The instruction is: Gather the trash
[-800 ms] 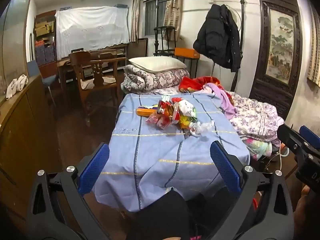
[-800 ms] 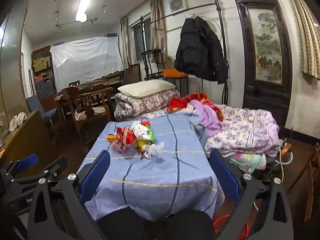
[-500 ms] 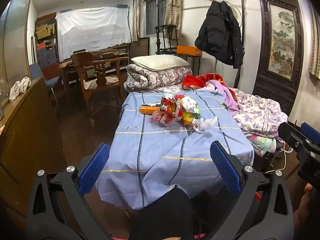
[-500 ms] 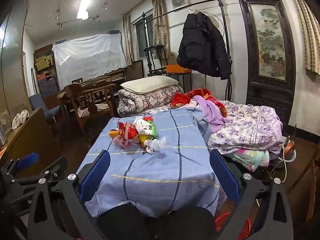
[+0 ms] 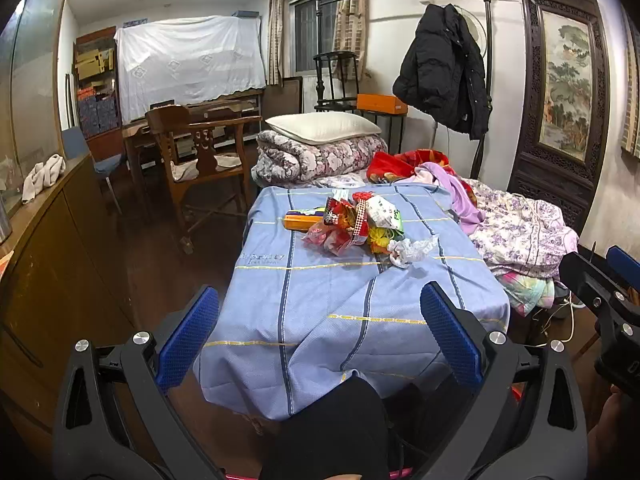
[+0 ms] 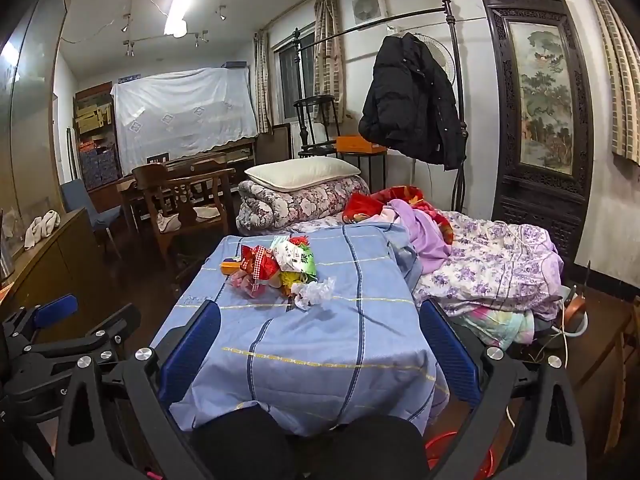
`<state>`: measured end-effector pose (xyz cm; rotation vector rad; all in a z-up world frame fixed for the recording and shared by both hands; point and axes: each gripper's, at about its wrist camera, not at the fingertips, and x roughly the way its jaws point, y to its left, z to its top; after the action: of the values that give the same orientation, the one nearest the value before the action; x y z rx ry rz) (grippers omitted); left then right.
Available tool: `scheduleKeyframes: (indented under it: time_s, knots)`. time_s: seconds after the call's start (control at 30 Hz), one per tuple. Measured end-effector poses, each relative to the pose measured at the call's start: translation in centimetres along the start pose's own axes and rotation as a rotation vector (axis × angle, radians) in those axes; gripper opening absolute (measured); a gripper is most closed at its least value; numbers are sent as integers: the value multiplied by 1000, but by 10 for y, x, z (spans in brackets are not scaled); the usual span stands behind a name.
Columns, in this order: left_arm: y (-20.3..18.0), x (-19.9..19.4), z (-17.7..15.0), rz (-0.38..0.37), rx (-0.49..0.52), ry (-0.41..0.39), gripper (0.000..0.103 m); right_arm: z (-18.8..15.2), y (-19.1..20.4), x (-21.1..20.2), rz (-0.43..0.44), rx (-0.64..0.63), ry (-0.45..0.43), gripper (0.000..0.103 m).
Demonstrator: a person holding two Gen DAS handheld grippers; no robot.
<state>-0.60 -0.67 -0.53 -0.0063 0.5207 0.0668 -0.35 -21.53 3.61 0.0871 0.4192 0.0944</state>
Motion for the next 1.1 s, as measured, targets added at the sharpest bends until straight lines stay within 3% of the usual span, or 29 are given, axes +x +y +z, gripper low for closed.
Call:
scheduleKeyframes:
  time_s: [1.1]
  knots:
    - [11,-3,9,4,-5,-3,96,1,0,-3,0,-3,-4,97]
